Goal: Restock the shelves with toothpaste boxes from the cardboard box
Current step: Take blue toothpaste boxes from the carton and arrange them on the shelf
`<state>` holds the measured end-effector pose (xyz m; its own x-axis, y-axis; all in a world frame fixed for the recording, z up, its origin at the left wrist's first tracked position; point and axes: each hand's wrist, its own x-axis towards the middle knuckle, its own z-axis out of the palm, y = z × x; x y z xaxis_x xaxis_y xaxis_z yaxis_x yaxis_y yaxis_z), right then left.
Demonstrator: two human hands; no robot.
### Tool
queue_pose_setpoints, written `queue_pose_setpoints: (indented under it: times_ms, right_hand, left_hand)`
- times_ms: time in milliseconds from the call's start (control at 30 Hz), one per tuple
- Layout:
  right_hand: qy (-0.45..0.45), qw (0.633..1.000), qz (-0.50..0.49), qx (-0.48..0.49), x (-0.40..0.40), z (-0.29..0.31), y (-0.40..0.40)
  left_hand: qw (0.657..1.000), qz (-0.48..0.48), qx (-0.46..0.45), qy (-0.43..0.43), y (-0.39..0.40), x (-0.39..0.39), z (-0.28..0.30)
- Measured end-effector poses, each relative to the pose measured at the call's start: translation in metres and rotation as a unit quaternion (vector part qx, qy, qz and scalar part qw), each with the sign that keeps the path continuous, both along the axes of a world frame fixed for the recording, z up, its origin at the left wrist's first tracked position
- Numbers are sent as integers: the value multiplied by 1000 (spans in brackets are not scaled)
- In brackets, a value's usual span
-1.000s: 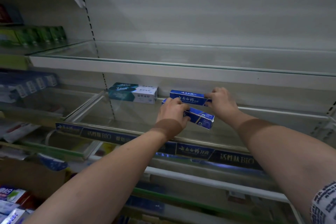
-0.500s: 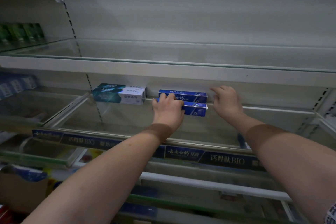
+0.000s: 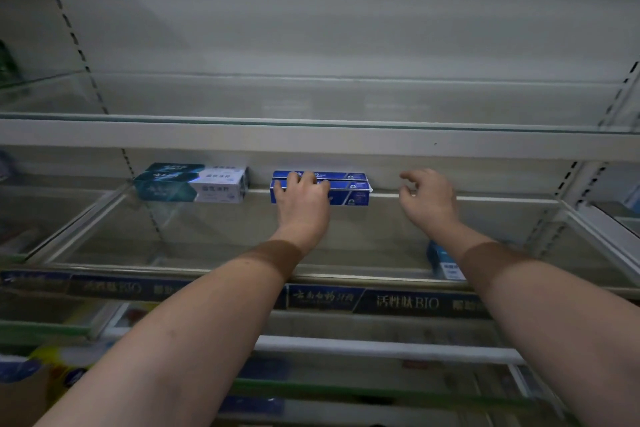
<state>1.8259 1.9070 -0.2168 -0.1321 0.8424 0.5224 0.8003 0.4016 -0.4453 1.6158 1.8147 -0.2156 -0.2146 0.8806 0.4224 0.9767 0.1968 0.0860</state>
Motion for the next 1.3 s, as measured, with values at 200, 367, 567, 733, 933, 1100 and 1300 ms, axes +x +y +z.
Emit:
queue_pose_setpoints:
  times_ms: [200, 367, 567, 733, 933, 1100, 1300]
  right_hand:
    - [0, 1000, 0, -12, 0, -2, 0]
    - [-4, 1000, 3, -31, 1, 0, -5]
    - [-10, 999, 33, -33, -8, 4, -21]
    - [-41, 996, 53, -58, -24, 8, -43]
    - [-73, 990, 88, -80, -57, 23, -90]
    - [-89, 983, 123, -100, -102, 37, -149]
    - [-99, 972, 185, -102, -184, 50, -233]
  left_hand:
    - [1000, -17, 21, 4, 6, -4, -4]
    - [1000, -25, 16, -10, 10, -5, -3]
    - [1000, -15, 5, -26, 0, -3, 3]
    - [998, 3, 7, -66, -28, -5, 14]
    - [995, 30, -29, -87, -72, -17, 32]
    - [993, 53, -69, -82, -135, -51, 48]
    - [990, 112, -34, -77, -242, -122, 50]
